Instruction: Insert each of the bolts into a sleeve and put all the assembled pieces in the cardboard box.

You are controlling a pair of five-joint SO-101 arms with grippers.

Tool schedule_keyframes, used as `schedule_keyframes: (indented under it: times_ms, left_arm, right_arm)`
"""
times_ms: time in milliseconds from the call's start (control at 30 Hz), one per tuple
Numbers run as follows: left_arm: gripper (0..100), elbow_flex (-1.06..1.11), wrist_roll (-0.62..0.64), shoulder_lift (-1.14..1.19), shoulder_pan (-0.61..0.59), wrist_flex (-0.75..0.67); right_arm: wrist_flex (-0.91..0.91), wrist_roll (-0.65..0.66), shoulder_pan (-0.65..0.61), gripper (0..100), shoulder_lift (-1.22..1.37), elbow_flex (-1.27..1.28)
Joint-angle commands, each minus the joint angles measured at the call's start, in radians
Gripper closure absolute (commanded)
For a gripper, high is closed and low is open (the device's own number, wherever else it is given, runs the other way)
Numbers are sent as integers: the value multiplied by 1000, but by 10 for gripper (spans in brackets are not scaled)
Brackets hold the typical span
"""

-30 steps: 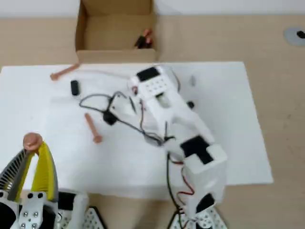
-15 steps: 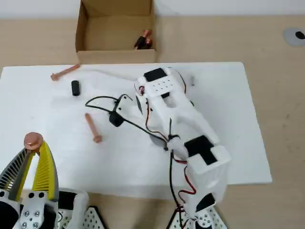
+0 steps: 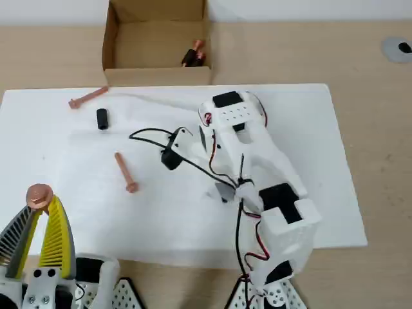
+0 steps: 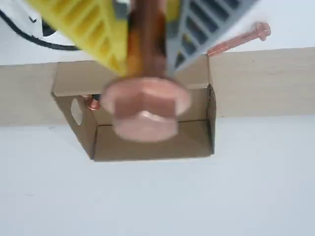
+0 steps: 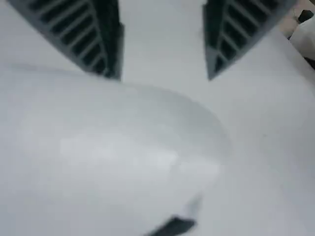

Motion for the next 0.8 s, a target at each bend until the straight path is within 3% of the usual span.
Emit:
schedule_keyframes:
  times_ms: [0, 400, 767]
  left_arm:
    - [951, -28, -11, 28, -14, -3]
    - [951, -29, -11, 28, -12, 26]
    - [954, -29, -34, 27, -14, 32]
  right_arm:
    - [3, 14, 18, 853, -56, 4]
    - [-164, 9, -101, 853, -51, 131]
    - [-232, 14, -105, 853, -8, 157]
